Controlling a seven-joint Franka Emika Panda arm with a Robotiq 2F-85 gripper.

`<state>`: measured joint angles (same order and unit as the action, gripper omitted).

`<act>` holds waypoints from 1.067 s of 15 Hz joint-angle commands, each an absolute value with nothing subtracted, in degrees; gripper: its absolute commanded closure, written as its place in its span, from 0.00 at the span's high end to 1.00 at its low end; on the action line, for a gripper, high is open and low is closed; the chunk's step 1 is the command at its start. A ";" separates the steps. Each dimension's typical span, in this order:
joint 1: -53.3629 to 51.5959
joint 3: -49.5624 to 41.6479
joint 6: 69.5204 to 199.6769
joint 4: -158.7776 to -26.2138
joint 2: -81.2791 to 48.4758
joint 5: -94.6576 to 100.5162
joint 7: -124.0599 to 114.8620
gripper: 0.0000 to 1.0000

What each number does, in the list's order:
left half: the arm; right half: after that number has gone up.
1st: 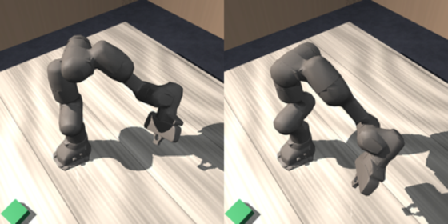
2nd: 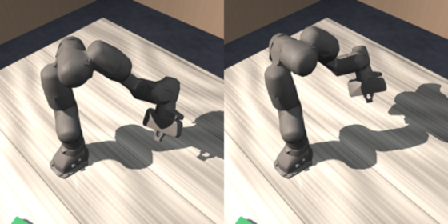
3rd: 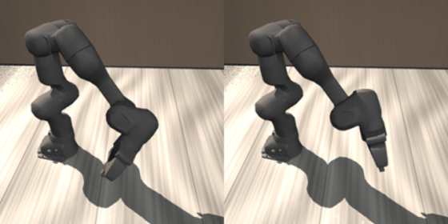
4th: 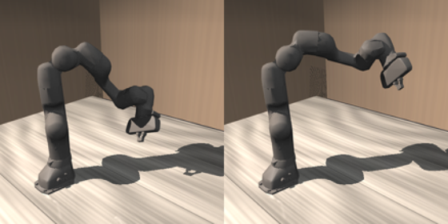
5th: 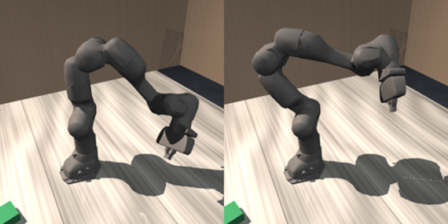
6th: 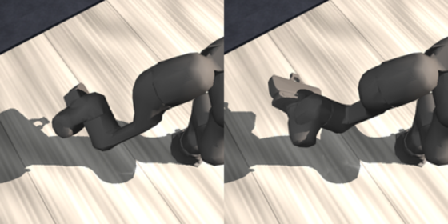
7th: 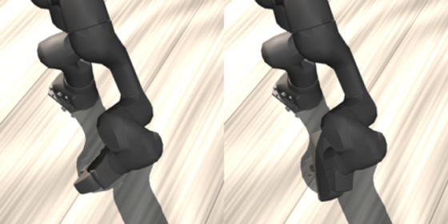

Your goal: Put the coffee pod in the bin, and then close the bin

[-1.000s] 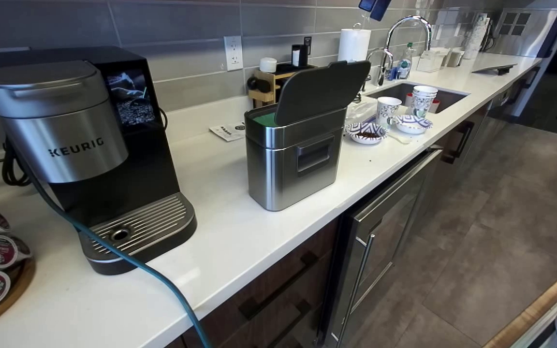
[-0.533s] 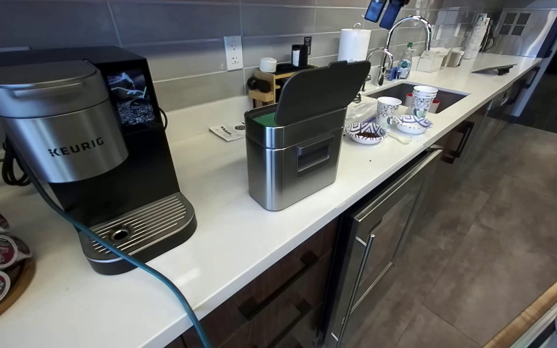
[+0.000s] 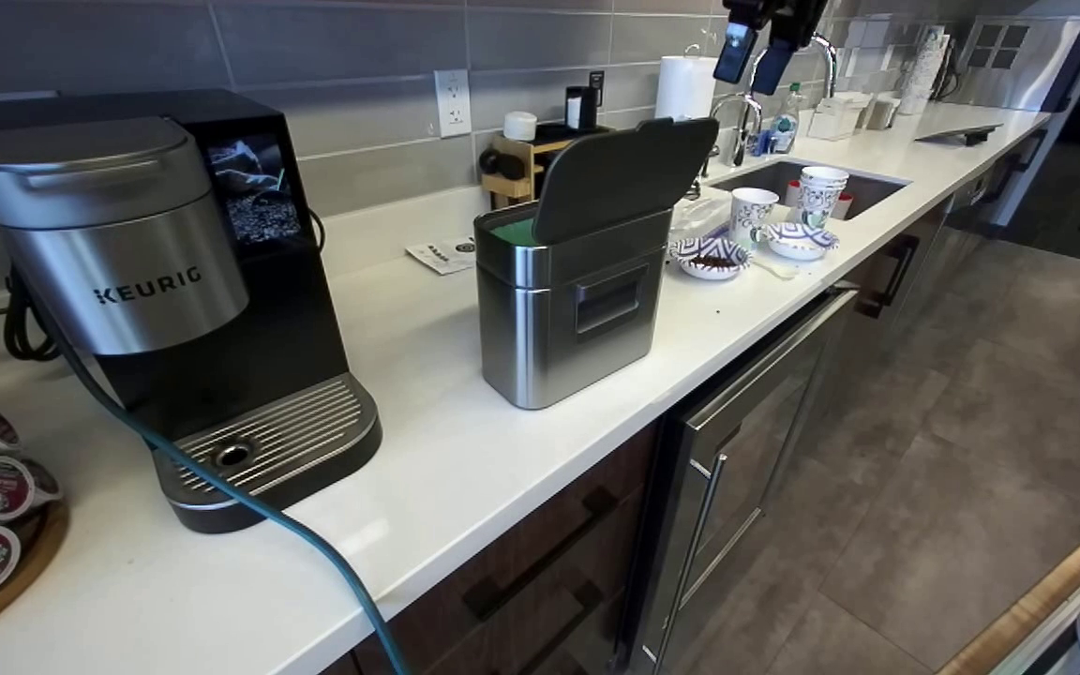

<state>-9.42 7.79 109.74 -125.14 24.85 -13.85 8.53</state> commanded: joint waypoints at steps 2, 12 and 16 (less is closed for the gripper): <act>-10.08 7.48 110.25 -128.67 25.79 -13.92 7.47 1.00; -10.48 8.60 116.29 -128.84 21.24 -11.51 9.92 1.00; -10.87 8.93 121.61 -128.71 19.44 -11.02 10.77 1.00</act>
<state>-10.12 8.82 117.88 -128.21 20.54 -12.41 10.39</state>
